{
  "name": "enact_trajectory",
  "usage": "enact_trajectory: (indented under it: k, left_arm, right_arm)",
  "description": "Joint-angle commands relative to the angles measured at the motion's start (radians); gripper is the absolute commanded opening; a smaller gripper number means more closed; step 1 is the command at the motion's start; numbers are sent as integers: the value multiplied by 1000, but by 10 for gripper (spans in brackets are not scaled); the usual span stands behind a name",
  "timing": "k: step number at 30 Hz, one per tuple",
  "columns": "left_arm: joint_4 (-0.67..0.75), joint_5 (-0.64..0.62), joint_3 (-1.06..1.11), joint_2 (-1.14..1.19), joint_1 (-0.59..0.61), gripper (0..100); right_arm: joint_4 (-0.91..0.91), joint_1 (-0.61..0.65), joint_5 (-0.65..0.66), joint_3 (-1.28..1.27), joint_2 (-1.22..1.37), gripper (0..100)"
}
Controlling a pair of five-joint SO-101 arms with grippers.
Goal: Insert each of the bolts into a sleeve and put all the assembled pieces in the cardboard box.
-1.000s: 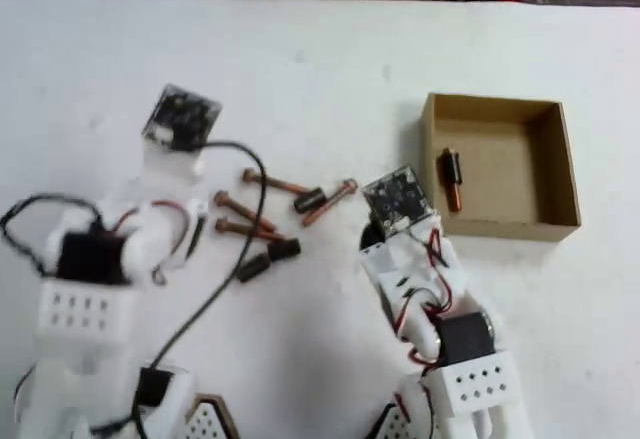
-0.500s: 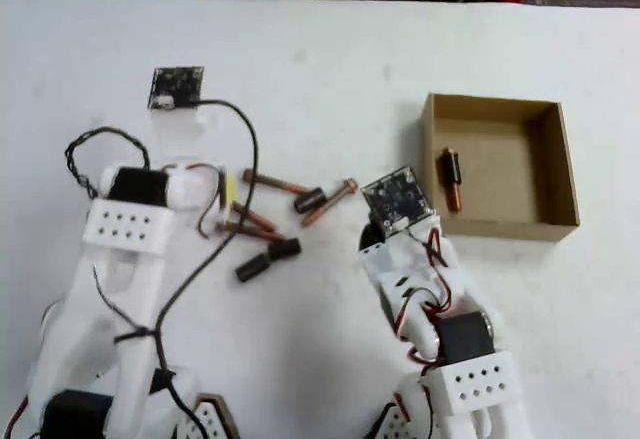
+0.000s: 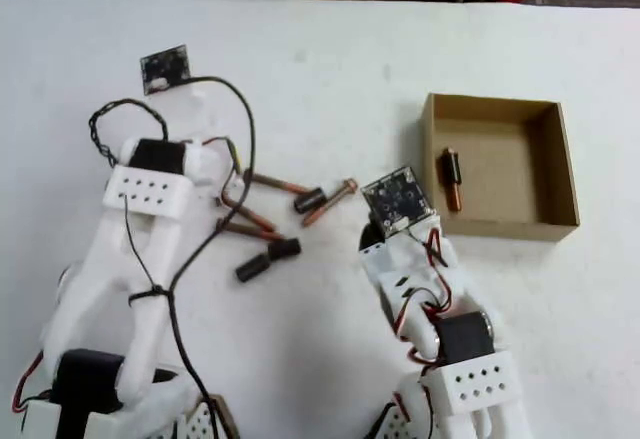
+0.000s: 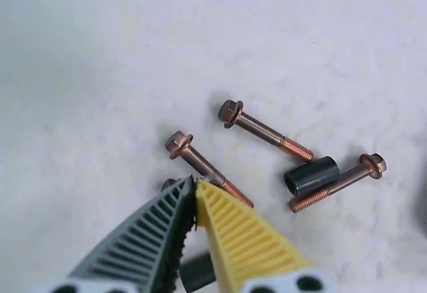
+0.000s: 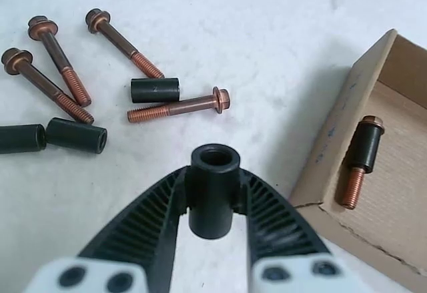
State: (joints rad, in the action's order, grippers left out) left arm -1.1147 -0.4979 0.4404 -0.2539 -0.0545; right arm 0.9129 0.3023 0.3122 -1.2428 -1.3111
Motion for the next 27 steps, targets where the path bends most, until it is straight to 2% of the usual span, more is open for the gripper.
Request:
enact_trajectory:
  k: [1,3,6,12,18,27]
  left_arm:
    - [-34,-14,-40,2,-24,47]
    - [-43,-38,-38,2,-25,49]
    - [-41,-161,-40,4,-21,50]
    - [0,-272,-37,12,-27,50]
    - [17,-391,-92,166,-22,50]
    - [20,-480,-236,375,-25,50]
  right_arm:
    - [-21,-8,-8,15,-12,17]
    - [-21,-8,-6,15,-12,17]
    - [-22,-8,-6,15,-12,17]
    - [-21,-8,-6,15,-12,17]
    - [-21,-8,-8,15,-12,17]
    - [-25,-8,-3,2,-19,17]
